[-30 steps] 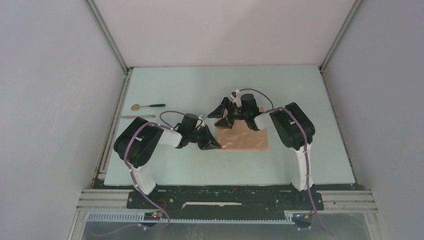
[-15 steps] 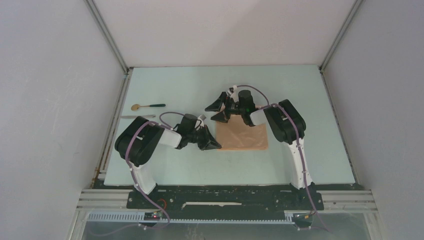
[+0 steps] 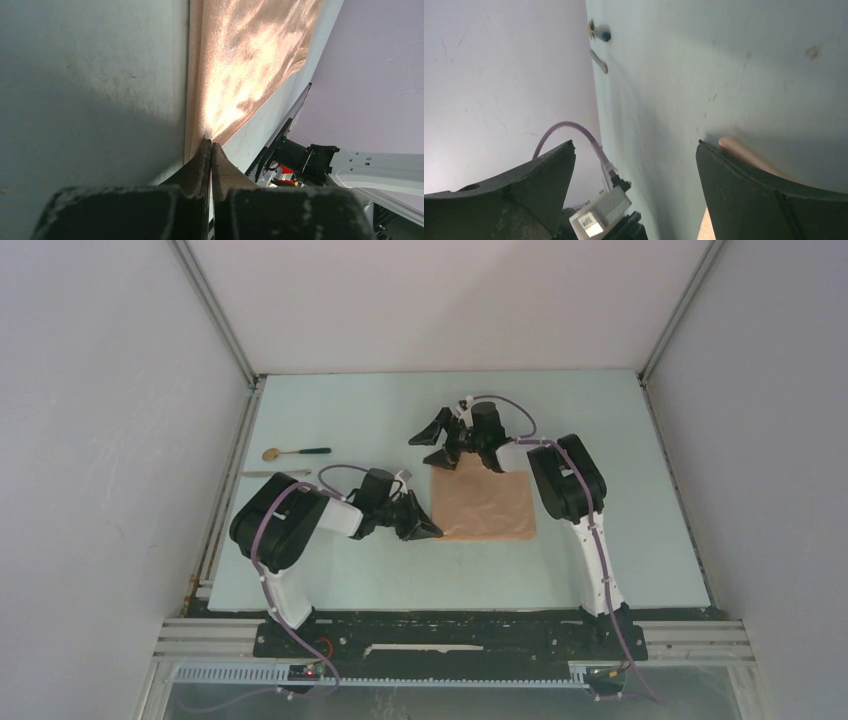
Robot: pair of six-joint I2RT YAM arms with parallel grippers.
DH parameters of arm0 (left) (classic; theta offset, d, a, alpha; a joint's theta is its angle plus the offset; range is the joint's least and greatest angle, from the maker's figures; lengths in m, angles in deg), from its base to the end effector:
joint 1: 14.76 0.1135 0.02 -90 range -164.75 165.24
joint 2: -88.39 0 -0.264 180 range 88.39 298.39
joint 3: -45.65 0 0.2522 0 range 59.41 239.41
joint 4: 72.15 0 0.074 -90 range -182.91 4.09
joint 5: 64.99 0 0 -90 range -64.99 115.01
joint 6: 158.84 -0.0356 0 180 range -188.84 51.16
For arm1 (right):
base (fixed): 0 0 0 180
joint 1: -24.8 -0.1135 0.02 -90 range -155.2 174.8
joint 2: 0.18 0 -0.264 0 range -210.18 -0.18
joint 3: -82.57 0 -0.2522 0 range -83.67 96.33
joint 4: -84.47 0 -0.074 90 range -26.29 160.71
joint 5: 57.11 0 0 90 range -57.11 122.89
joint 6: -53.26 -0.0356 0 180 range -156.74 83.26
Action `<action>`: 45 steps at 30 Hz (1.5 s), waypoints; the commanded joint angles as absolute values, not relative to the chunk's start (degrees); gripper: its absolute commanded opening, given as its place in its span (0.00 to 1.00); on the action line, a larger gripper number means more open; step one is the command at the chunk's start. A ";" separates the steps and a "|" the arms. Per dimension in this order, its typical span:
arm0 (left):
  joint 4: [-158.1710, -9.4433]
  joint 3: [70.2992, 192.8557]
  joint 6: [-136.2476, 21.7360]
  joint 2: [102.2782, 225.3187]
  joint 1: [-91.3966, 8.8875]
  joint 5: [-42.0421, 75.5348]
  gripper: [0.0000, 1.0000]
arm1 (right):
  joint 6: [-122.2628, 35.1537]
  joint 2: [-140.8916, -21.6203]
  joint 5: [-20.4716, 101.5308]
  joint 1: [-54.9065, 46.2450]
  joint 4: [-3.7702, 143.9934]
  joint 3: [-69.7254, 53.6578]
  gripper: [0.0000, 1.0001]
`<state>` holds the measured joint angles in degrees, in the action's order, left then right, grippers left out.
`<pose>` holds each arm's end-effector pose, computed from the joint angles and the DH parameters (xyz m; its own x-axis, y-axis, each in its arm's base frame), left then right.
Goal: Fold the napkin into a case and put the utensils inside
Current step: Smooth out the square-folded napkin at the center of the board.
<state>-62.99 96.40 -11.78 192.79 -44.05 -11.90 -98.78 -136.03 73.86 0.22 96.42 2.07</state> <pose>0.2584 -0.1694 0.0943 -0.9742 -0.2229 -0.0347 -0.0971 0.5530 -0.8275 0.4490 0.2310 0.1062 -0.9332 0.3065 -0.1877 -0.0700 0.3573 0.9314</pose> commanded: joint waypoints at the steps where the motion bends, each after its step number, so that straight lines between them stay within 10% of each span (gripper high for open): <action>1: -67.39 94.04 -12.85 195.04 -44.02 -10.05 0.03 | -95.55 -140.04 70.39 1.71 90.39 6.35 1.00; 16: -68.87 97.22 -11.91 190.82 -43.50 -13.96 0.27 | -85.08 -137.81 75.02 6.14 70.18 32.68 1.00; 24: -76.18 103.65 -12.61 182.37 -43.50 -15.11 0.46 | -82.23 -119.28 80.23 11.45 68.01 10.69 1.00; 34: -82.62 117.39 -14.77 193.17 -43.32 -11.56 0.26 | -86.95 -116.44 77.27 11.09 84.80 -8.67 1.00; 45: -76.53 105.26 -13.87 194.33 -43.32 -6.43 0.23 | -85.13 -120.66 74.83 12.55 86.54 -11.47 1.00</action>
<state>-80.28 108.90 -13.92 195.44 -43.60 -9.10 -86.30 -120.20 76.46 12.00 83.81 -10.90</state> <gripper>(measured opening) 0.234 0.993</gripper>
